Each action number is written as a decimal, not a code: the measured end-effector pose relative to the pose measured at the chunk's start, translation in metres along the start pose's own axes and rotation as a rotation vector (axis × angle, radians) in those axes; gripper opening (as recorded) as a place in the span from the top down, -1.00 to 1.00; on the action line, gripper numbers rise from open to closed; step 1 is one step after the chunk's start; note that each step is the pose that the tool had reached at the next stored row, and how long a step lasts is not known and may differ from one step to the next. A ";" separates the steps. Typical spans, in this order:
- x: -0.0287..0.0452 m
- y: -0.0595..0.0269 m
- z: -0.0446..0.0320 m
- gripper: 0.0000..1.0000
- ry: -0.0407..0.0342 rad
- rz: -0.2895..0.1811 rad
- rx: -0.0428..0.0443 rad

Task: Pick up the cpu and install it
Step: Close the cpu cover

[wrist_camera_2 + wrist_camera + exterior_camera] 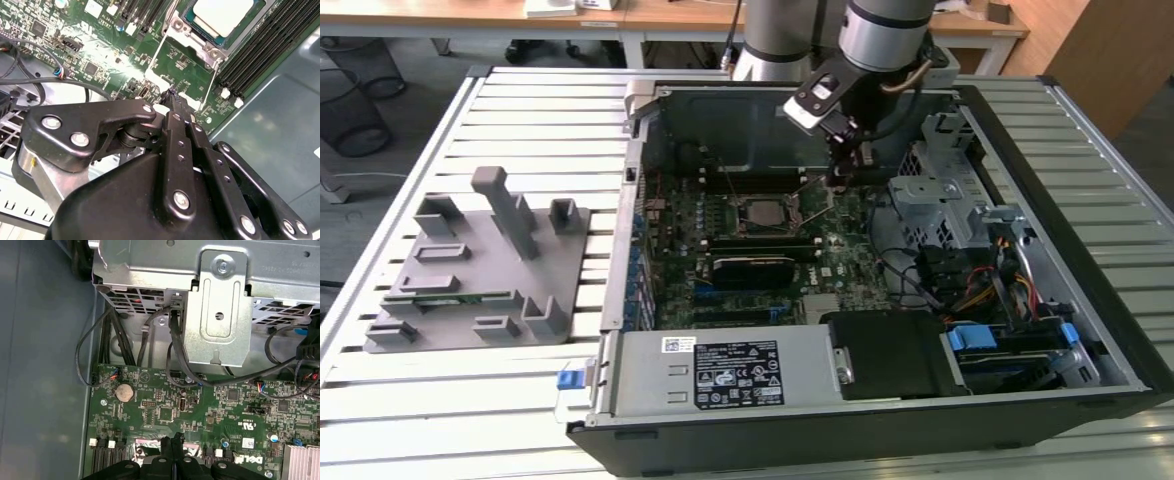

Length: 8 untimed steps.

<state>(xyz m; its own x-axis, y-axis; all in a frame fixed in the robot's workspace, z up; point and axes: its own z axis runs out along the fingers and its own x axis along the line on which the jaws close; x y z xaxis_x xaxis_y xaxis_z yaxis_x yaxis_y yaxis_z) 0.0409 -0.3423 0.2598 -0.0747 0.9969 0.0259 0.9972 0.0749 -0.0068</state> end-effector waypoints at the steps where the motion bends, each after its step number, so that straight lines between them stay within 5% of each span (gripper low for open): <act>1: 0.0002 0.0008 0.0003 0.77 0.0001 0.000 0.0000; 8: 0.0018 0.0075 0.0021 0.77 -0.0001 0.000 0.0000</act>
<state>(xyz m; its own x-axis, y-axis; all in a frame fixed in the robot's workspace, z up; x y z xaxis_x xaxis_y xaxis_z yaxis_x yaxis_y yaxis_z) 0.0483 -0.3399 0.2577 -0.0746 0.9969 0.0257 0.9972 0.0748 -0.0068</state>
